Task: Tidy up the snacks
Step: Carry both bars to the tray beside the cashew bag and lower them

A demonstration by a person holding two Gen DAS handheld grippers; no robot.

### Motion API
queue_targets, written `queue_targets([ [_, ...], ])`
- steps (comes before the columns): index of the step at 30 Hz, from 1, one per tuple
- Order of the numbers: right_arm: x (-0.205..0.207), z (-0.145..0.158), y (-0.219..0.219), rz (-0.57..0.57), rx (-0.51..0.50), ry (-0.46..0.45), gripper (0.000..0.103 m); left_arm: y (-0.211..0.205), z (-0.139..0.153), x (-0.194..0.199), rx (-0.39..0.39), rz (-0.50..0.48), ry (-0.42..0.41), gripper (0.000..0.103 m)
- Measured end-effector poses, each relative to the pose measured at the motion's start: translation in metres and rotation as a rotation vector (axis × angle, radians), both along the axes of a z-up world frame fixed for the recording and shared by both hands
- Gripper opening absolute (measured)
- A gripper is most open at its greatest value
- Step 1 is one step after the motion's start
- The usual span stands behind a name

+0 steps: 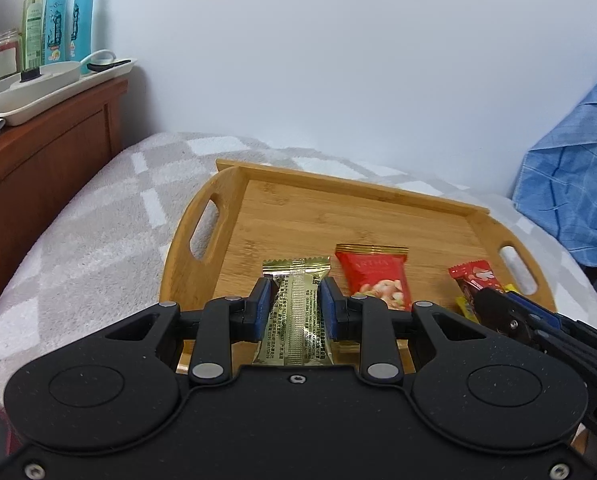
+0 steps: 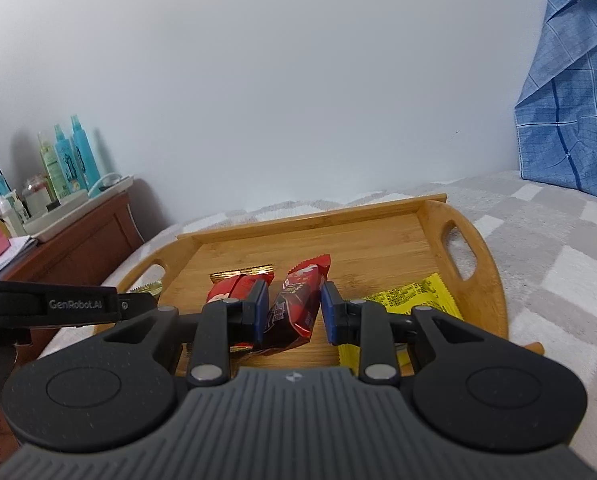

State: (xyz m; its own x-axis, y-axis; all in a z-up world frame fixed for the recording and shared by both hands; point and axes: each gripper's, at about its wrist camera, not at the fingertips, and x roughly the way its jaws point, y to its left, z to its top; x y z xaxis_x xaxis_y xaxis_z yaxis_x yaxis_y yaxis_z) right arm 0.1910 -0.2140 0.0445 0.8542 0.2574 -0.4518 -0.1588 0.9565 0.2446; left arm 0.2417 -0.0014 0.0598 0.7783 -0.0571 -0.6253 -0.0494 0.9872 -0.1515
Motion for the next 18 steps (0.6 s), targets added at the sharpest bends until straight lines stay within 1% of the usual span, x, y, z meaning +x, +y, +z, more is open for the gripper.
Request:
queue_targets([
  [7, 0.012, -0.012, 0.003, -0.002, -0.015, 0.038, 0.033, -0.005, -0.012, 0.017, 0.015, -0.009, 0.015, 0.026],
  [18, 0.020, -0.024, 0.003, -0.010, -0.026, 0.076, 0.033, -0.014, -0.023, 0.023, 0.035, -0.028, 0.025, 0.026],
])
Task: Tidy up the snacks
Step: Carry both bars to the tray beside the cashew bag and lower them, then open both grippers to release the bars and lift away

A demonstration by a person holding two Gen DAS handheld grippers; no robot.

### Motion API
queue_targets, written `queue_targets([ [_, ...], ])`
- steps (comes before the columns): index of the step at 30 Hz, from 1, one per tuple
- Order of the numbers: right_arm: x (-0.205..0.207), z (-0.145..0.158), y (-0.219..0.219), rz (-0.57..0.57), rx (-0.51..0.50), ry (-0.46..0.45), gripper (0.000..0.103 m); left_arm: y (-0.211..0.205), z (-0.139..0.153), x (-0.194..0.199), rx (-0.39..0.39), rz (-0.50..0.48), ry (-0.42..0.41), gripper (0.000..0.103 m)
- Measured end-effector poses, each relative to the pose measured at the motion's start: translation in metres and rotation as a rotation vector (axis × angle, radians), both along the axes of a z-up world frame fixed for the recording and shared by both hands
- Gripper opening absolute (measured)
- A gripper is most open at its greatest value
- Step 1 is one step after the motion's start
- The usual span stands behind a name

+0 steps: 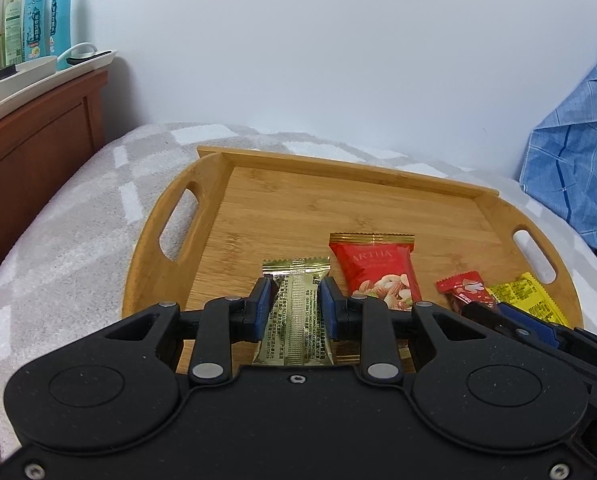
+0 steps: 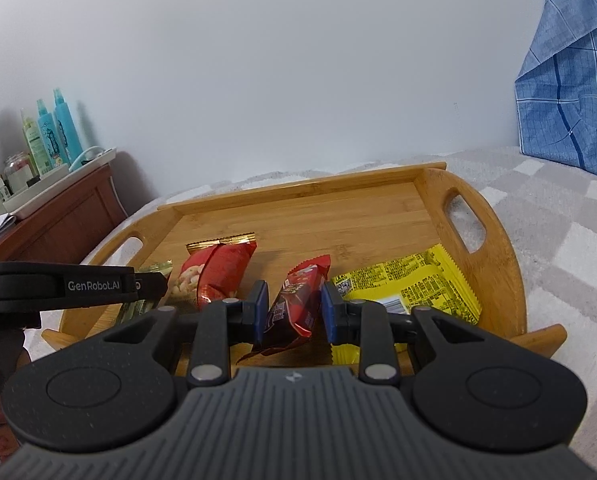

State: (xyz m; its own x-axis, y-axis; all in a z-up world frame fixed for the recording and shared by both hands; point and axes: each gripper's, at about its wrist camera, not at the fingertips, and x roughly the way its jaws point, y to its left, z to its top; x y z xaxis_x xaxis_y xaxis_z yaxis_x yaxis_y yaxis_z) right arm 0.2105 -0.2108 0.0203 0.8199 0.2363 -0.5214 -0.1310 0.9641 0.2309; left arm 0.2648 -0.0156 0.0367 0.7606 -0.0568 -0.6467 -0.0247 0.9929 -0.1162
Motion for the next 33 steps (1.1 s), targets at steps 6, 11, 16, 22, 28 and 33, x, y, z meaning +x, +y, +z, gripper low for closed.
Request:
queue_targets([
  [6, 0.0006, -0.0022, 0.0004, 0.000, -0.001, 0.008, 0.033, -0.0025, -0.0022, 0.0011, 0.016, -0.009, 0.003, 0.026],
  [11, 0.0013, -0.0026, 0.0007, 0.000, 0.003, 0.012, 0.033, -0.0027, -0.0046, 0.0023, 0.016, -0.011, 0.010, 0.026],
  [16, 0.0020, -0.0029, 0.0004, 0.001, 0.008, 0.016, 0.033, -0.0033, -0.0058, 0.0022, 0.019, -0.013, 0.008, 0.026],
  [22, 0.0018, -0.0026, -0.0004, 0.001, 0.011, 0.016, 0.033, -0.0045, -0.0060, 0.0024, 0.026, -0.017, 0.006, 0.027],
  [28, -0.0003, -0.0007, -0.0017, 0.003, 0.015, 0.001, 0.035, -0.0066, -0.0041, 0.0006, 0.038, -0.021, 0.006, 0.036],
  [33, -0.0052, 0.0056, -0.0019, 0.004, 0.009, -0.023, 0.042, -0.0075, 0.0014, -0.0066, 0.051, -0.026, -0.002, 0.045],
])
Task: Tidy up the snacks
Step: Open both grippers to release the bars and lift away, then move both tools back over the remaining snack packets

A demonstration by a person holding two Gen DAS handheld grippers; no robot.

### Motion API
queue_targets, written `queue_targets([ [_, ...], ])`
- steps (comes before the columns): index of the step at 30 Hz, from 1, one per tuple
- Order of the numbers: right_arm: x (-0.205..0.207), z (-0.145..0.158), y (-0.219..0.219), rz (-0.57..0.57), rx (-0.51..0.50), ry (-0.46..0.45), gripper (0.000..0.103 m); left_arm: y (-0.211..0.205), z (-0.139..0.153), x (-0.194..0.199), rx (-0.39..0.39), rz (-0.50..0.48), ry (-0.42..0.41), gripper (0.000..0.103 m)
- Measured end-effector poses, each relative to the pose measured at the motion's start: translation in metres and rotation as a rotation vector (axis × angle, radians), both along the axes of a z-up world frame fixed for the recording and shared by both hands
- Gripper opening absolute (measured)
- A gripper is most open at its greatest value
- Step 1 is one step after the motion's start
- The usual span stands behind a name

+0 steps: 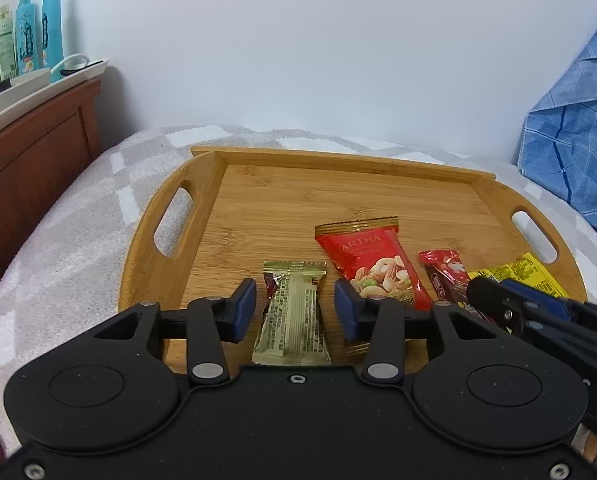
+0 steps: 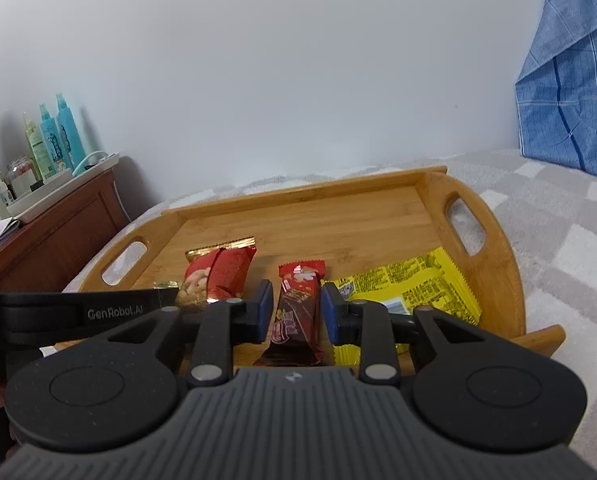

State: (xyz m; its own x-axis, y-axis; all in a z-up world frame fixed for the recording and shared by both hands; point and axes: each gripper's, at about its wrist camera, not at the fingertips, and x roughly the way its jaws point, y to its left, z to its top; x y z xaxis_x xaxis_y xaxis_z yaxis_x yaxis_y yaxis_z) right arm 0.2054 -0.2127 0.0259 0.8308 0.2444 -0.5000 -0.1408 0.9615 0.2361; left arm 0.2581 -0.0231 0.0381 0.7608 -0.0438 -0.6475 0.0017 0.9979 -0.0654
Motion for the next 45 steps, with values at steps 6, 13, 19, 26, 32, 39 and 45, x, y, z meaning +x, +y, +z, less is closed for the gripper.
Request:
queue_targets([
  [6, -0.010, 0.008, -0.004, -0.019, 0.012, -0.030, 0.065, 0.000, 0.011, -0.017, 0.000, -0.012, -0.026, 0.062],
  [13, -0.028, 0.016, -0.010, -0.047, 0.022, -0.071, 0.087, 0.003, 0.026, -0.047, -0.016, -0.035, -0.050, 0.079],
  [19, -0.049, 0.023, -0.019, -0.079, 0.008, -0.105, 0.094, 0.007, 0.036, -0.076, -0.015, -0.047, -0.069, 0.087],
  [26, -0.068, 0.028, -0.022, -0.084, 0.001, -0.132, 0.103, 0.013, 0.045, -0.107, -0.021, -0.048, -0.093, 0.094],
  [32, -0.088, 0.021, -0.022, -0.090, -0.010, -0.125, 0.103, 0.015, 0.042, -0.132, -0.008, -0.057, -0.103, 0.095],
  [39, -0.113, 0.017, -0.019, -0.107, -0.063, -0.155, 0.103, 0.014, 0.040, -0.157, 0.032, -0.085, -0.116, 0.097],
  [45, -0.132, 0.015, -0.015, -0.106, -0.111, -0.176, 0.103, 0.018, 0.047, -0.180, 0.005, -0.107, -0.108, 0.098],
])
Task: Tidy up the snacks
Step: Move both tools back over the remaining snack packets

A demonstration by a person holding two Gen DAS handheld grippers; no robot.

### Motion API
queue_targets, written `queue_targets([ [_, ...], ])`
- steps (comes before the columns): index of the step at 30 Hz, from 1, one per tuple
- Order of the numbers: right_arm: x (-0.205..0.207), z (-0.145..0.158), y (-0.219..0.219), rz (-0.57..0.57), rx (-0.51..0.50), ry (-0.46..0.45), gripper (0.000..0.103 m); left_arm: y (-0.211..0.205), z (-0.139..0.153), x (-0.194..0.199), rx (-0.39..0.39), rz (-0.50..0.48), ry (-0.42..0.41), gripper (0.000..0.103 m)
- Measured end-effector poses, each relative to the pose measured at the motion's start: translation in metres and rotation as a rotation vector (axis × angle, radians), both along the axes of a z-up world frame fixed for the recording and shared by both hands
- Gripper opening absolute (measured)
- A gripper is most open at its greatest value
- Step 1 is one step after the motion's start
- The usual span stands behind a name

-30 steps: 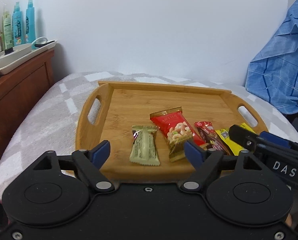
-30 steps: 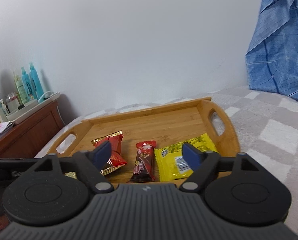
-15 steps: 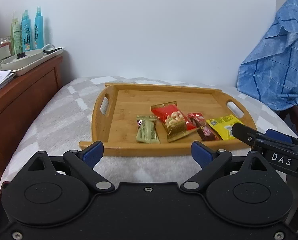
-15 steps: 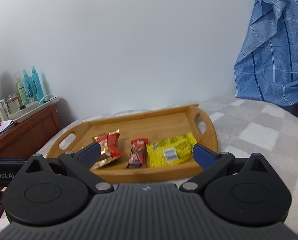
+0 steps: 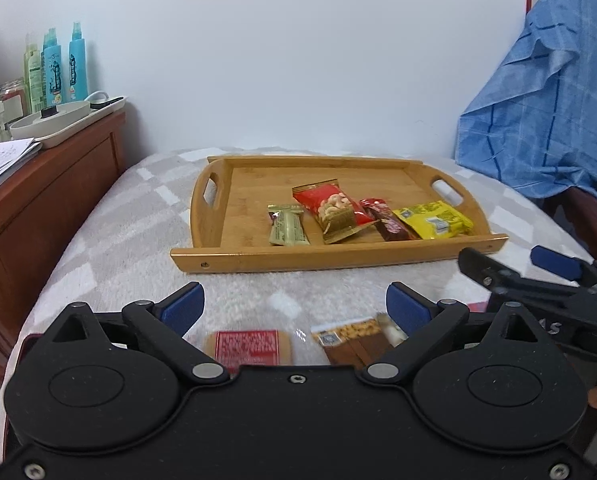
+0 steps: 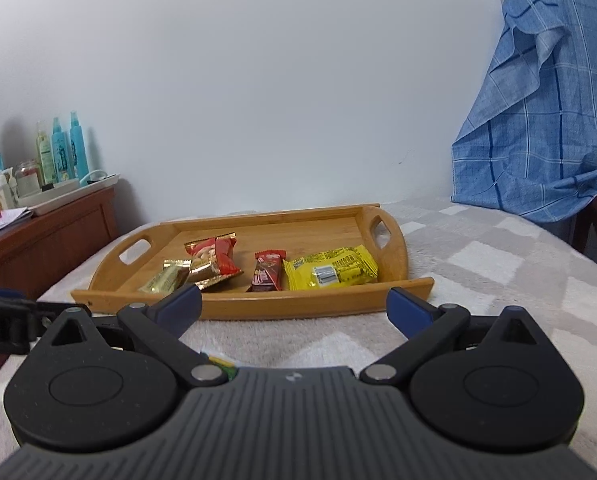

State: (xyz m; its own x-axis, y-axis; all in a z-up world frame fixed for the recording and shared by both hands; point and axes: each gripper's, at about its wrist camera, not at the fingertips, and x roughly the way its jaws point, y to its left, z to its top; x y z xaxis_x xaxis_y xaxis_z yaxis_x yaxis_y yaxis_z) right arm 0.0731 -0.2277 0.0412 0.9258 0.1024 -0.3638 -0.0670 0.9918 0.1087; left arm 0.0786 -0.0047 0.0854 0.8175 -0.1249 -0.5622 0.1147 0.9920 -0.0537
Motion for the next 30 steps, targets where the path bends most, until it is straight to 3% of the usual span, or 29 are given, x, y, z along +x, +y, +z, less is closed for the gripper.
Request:
queue_targets([
  [9, -0.027, -0.004, 0.000, -0.020, -0.034, -0.016, 0.103, 0.011, 0.007, -0.045, -0.027, 0.019, -0.013, 0.099],
  [17, -0.046, -0.014, 0.001, -0.018, -0.015, 0.022, 0.103, 0.019, -0.005, -0.068, -0.017, 0.063, 0.020, 0.099],
  [30, -0.072, -0.032, 0.024, 0.063, -0.044, 0.081, 0.103, 0.045, -0.029, -0.033, -0.016, 0.168, 0.095, 0.099],
])
